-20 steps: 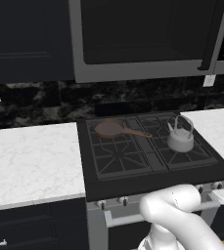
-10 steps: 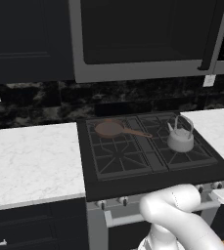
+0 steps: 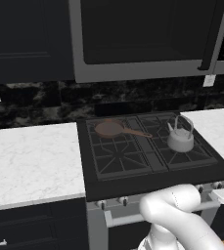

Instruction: Pick the kettle from the counter and place it on a stove burner. Then turn the burner on.

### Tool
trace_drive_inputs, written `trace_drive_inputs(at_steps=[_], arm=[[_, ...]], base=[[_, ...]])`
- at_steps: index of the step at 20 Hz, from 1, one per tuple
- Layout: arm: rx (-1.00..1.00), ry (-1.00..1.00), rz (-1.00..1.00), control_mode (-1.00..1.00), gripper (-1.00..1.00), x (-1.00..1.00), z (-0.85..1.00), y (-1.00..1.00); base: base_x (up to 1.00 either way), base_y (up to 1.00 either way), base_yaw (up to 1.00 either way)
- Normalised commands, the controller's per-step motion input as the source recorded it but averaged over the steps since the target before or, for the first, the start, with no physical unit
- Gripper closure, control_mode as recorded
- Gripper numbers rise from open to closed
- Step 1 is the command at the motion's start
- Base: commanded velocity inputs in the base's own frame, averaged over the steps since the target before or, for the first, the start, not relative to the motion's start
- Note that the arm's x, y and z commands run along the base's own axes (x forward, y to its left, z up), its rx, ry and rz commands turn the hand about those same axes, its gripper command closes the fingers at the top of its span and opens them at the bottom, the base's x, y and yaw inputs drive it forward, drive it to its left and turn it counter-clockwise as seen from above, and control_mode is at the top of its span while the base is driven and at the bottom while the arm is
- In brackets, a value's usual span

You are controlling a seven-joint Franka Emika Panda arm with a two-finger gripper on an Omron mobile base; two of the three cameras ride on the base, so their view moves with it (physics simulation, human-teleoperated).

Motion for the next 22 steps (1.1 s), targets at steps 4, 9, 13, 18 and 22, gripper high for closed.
trace_drive_inputs(at_steps=[4, 9, 13, 18, 22], arm=[[0.0, 0.0, 0.0, -1.0, 1.0, 0.0, 0.01, 0.0], [-0.05, 0.0, 0.0, -1.0, 1.0, 0.0, 0.0, 0.0], [-0.23, 0.0, 0.0, -1.0, 1.0, 0.0, 0.02, 0.0], [-0.35, 0.0, 0.0, -1.0, 1.0, 0.0, 0.04, 0.0], [-0.34, 0.0, -0.01, -1.0, 1.0, 0.0, 0.0, 0.0]], base=[[0.0, 0.0, 0.0], [0.0, 0.0, 0.0], [0.0, 0.0, 0.0], [0.0, 0.0, 0.0], [0.0, 0.0, 0.0]])
